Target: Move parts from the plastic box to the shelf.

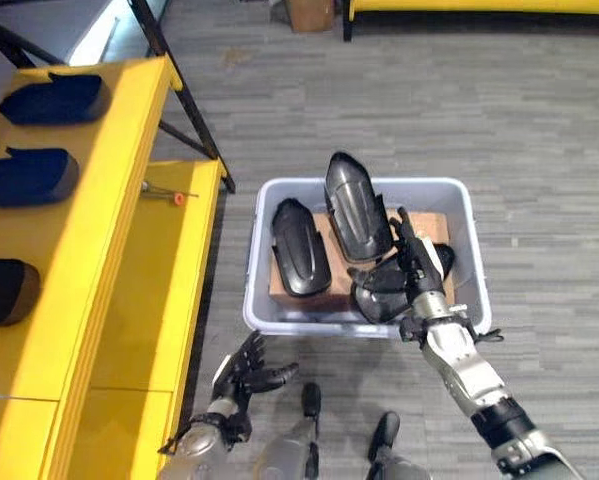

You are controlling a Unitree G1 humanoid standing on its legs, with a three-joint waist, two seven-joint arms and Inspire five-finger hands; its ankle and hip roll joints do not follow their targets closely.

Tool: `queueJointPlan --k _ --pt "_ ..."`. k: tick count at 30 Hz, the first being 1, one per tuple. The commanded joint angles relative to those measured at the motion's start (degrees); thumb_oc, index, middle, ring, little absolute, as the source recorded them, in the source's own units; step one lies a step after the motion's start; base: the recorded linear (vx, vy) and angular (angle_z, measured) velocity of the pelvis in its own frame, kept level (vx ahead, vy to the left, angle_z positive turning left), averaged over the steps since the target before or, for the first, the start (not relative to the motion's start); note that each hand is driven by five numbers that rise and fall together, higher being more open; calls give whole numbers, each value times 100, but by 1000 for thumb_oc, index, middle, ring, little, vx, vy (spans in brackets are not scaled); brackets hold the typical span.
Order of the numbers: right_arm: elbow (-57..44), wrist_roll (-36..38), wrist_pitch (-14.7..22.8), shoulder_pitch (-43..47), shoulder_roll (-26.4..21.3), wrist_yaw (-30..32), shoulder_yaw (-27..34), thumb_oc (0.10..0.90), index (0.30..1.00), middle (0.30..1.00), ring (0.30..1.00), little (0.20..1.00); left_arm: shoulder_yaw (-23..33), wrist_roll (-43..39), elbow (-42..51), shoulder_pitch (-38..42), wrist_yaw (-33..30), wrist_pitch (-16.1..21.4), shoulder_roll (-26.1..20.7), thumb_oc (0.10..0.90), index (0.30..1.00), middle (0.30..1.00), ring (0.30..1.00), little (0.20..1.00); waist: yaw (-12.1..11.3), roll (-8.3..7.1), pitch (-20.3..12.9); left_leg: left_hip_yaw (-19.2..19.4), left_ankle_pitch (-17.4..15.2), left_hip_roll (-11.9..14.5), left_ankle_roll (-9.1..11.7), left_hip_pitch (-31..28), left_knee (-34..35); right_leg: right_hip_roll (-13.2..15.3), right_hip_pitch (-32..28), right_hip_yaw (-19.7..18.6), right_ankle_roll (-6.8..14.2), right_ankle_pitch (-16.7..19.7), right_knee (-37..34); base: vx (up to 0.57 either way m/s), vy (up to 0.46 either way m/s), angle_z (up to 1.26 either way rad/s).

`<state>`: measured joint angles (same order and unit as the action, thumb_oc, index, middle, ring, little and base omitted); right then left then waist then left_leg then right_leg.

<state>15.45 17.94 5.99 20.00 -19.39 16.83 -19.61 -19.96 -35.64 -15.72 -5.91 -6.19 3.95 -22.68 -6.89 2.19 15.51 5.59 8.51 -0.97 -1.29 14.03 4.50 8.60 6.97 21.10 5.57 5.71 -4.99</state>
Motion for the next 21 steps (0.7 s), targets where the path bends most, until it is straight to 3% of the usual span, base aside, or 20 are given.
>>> queueJointPlan --k 1,3,5,9,11,12,17,21 --pt "-400 -308 524 526 63 238 -46 900 1000 1000 1000 1000 67 5 382 166 -111 518 -57 900 1000 1000 1000 1000 -88 -76 -77 64 -215 484 483 -271 -139 384 301 -13 327 238 153 0 0 0" --pt "-199 -648 452 704 39 412 -70 900 1000 1000 1000 1000 38 35 432 231 -168 555 -82 900 1000 1000 1000 1000 -100 -24 24 59 -204 460 472 -195 -158 418 379 -10 326 240 196 -38 35 2" --pt "-14 -1466 278 1039 -158 637 -106 900 1000 1000 1000 1000 24 111 448 346 -224 627 -93 900 1000 1000 1000 1000 -121 17 163 51 -185 441 470 -108 -173 442 478 -24 326 263 237 -46 35 2" --pt "19 -1923 196 1280 -356 752 -79 900 1000 1000 1000 1000 28 145 425 429 -236 665 -107 900 1000 1000 1000 1000 -129 9 259 61 -169 444 474 -48 -187 446 547 -31 327 283 255 -8 -1 0" --pt "64 -2788 -4 1673 -739 897 -107 900 1000 1000 1000 1000 62 191 459 516 -249 714 -110 900 1000 1000 1000 1000 -148 -16 380 75 -165 481 503 15 -207 424 620 -52 329 280 270 0 0 0" --pt "64 -2789 -5 1680 -740 898 -107 900 1000 1000 1000 1000 64 192 458 523 -250 714 -108 900 1000 1000 1000 1000 -143 -20 372 73 -145 473 497 43 -207 431 642 -50 326 299 264 -21 -31 -2" --pt "-229 -4278 -344 2022 -1241 1356 38 900 1000 1000 1000 1000 143 290 480 610 -299 796 -84 900 1000 1000 1000 1000 -163 -63 502 69 -104 537 545 185 -230 385 775 -40 324 311 254 -12 -24 2" --pt "-263 -4583 -416 2127 -1369 1317 4 900 1000 1000 1000 1000 156 322 473 655 -299 812 -82 900 1000 1000 1000 1000 -165 -107 547 70 -89 577 564 251 -249 353 833 -34 318 317 242 -12 -28 0"
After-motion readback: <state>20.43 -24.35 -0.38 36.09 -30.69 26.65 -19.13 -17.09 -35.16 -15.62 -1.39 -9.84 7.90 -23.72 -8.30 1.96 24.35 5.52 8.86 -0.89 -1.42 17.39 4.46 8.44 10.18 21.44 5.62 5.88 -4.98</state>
